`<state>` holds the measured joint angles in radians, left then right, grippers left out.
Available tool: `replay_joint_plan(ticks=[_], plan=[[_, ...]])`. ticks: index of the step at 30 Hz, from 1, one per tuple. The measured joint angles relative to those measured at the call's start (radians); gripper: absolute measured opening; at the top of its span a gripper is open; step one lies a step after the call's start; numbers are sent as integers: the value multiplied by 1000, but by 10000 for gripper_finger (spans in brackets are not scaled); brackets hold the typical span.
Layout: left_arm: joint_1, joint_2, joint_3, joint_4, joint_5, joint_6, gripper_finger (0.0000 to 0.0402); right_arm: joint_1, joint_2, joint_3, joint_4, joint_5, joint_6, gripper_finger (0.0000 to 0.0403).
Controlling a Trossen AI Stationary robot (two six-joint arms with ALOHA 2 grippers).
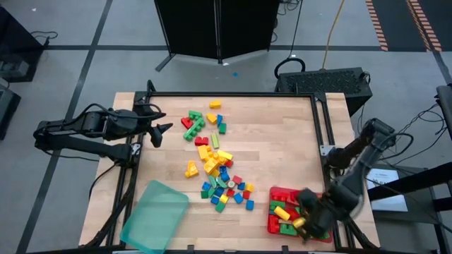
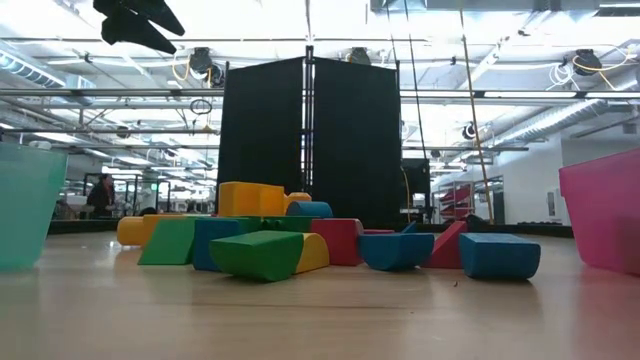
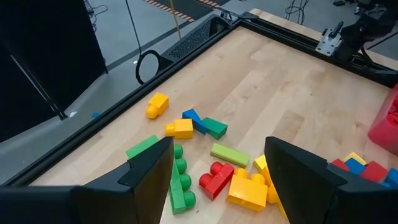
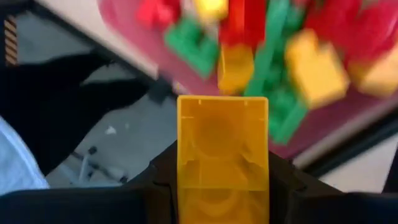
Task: Sort blocks by size
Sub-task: Put the 2-stud yellow game piece into the pink bin
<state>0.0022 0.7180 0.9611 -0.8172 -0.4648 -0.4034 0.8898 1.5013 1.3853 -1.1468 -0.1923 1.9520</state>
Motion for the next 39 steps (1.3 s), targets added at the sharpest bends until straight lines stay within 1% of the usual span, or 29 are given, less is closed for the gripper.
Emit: replay_joint_plan(ticks=[5,7,9,13,19,25,27,31,32,33,36,39], plan=[[2,0,0,0,0,0,255,97,3,-7,17,1,188,119],[10,0,0,0,-1,1,255,120,4,-26,16,-5,235,119],[20,0,0,0,-1,1,255,131,4,-55,37,-35,263,119],[34,0,0,0,-1,1,255,134,4,-137,131,-68,265,119],[59,0,0,1,-1,1,255,125,4,-249,181,-98,291,119],[85,0,0,2,4,24,255,118,4,-347,340,-102,239,119],[92,0,0,2,14,28,255,117,4,-364,365,-102,249,119],[103,0,0,2,26,39,255,117,4,-368,350,-103,259,120],[105,0,0,2,29,47,255,117,2,-368,351,-102,252,130],[105,0,0,2,32,50,255,117,1,-368,351,-103,244,150],[111,0,0,2,39,51,255,114,-2,-368,352,-103,228,233],[111,0,0,2,42,51,255,111,-4,-368,344,-158,227,299]])
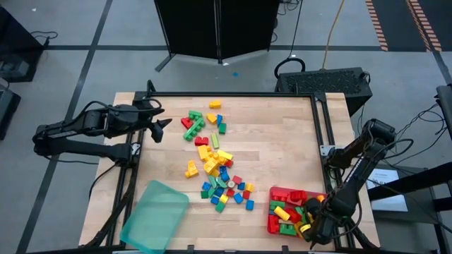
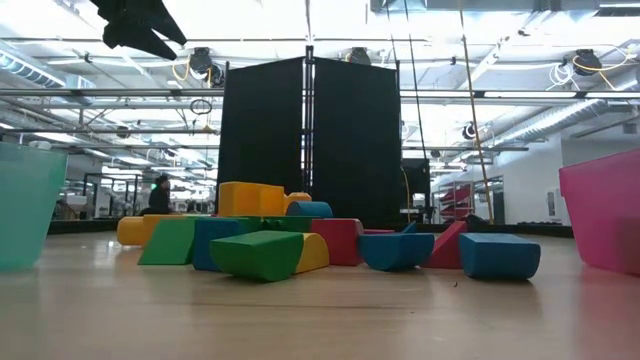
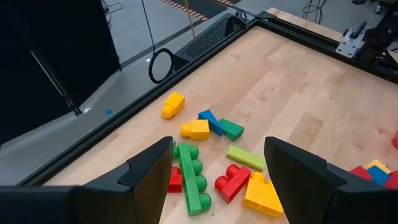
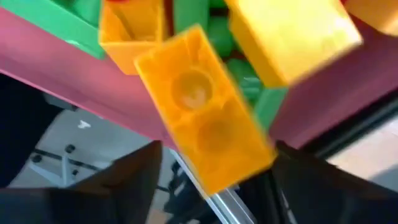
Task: Sort blocks by size
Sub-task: Put the 2-stud yellow game piece into the pink bin, then put the 1-stud yellow game piece into the pink bin
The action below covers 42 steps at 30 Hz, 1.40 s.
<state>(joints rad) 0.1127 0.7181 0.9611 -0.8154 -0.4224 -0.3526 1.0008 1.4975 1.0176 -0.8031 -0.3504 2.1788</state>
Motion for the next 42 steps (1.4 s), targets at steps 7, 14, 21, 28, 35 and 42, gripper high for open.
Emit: replay_joint_plan(ticks=[7,14,21,28,35,42], plan=[[-1,0,0,0,1,1,255,-18,-31,9,-40,-15,19,330],[-1,2,0,17,1,1,255,-149,-137,94,-157,330,-15,322],[-1,2,0,23,1,1,255,-490,-144,138,-143,514,-476,322],[-1,2,0,23,0,22,255,-863,12,137,50,507,-1060,322],[-1,2,0,20,1,27,255,-1043,203,219,321,395,-1602,322],[-1,2,0,15,3,19,255,-1088,473,588,157,370,-1910,322]])
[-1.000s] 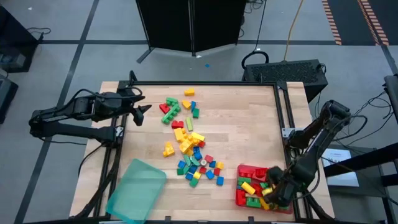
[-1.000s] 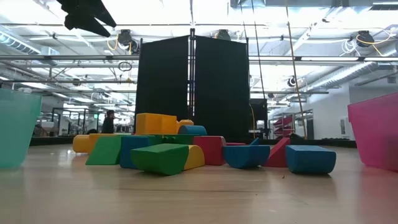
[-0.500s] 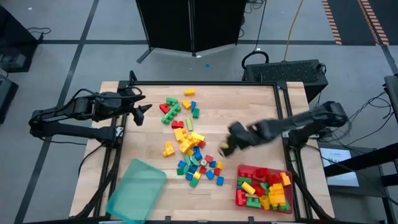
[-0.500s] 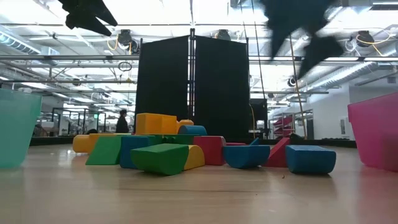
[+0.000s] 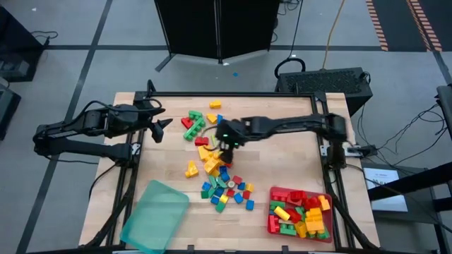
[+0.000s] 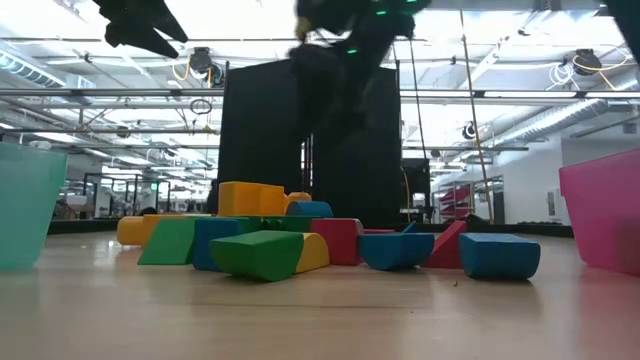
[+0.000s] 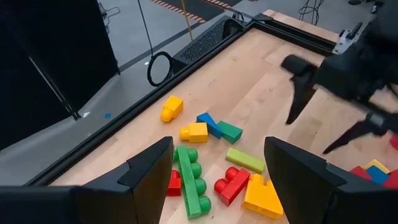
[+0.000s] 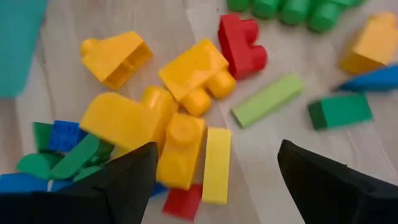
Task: Sort blocks by size
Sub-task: Put the 1-stud yellow game piece into the pink bin
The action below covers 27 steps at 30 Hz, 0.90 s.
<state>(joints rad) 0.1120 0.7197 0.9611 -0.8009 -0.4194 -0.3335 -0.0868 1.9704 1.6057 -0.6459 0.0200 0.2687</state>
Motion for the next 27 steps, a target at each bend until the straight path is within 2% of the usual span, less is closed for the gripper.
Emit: replay_joint_plan(ticks=[6,9,14,19,27], plan=[[0,0,0,-4,0,0,255,0,191,273,-139,-26,-181,322],[0,0,0,-4,0,0,255,5,264,360,-212,-28,-220,322],[-1,0,0,-4,0,-1,255,10,309,388,-225,-63,-268,322],[-1,0,0,-5,0,0,255,48,304,388,-215,4,-422,322],[-1,0,0,-6,0,0,255,61,253,419,-187,-6,-633,322]])
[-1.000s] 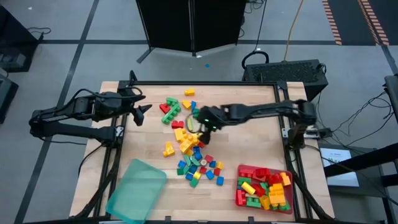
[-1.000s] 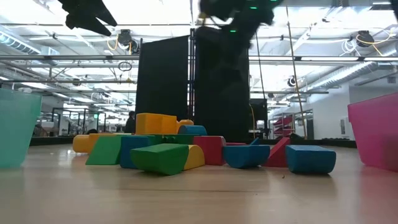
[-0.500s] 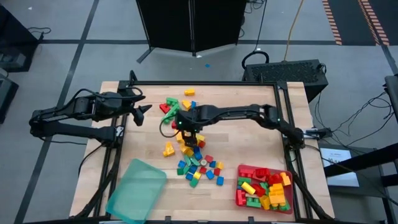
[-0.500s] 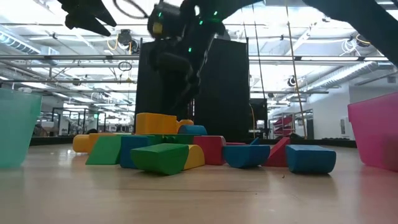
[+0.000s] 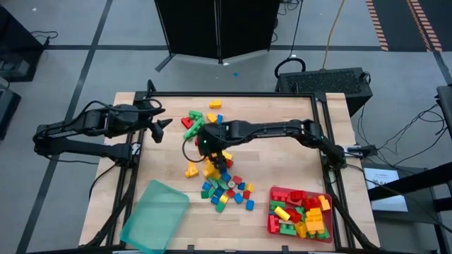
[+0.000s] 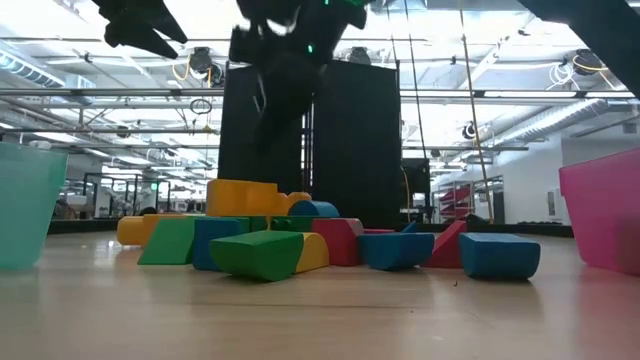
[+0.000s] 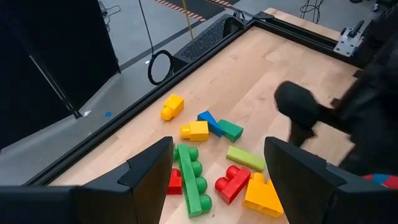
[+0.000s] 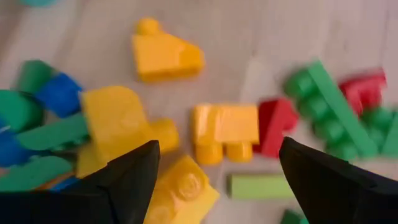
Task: Sort blocks by size
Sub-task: Put the 1-stud yellow game piece into the pink bin
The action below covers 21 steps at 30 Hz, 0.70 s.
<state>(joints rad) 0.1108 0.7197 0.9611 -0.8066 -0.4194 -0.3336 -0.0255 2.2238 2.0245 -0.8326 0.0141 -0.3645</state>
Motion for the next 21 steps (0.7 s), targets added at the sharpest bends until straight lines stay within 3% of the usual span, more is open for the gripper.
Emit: replay_joint_plan(ticks=[7,15,21], plan=[[0,0,0,-15,0,-2,255,14,3,15,51,-68,-99,322],[0,0,0,-21,0,-5,255,37,54,14,86,-175,-72,322],[0,0,0,-28,3,-27,255,54,65,13,98,-181,-73,322]])
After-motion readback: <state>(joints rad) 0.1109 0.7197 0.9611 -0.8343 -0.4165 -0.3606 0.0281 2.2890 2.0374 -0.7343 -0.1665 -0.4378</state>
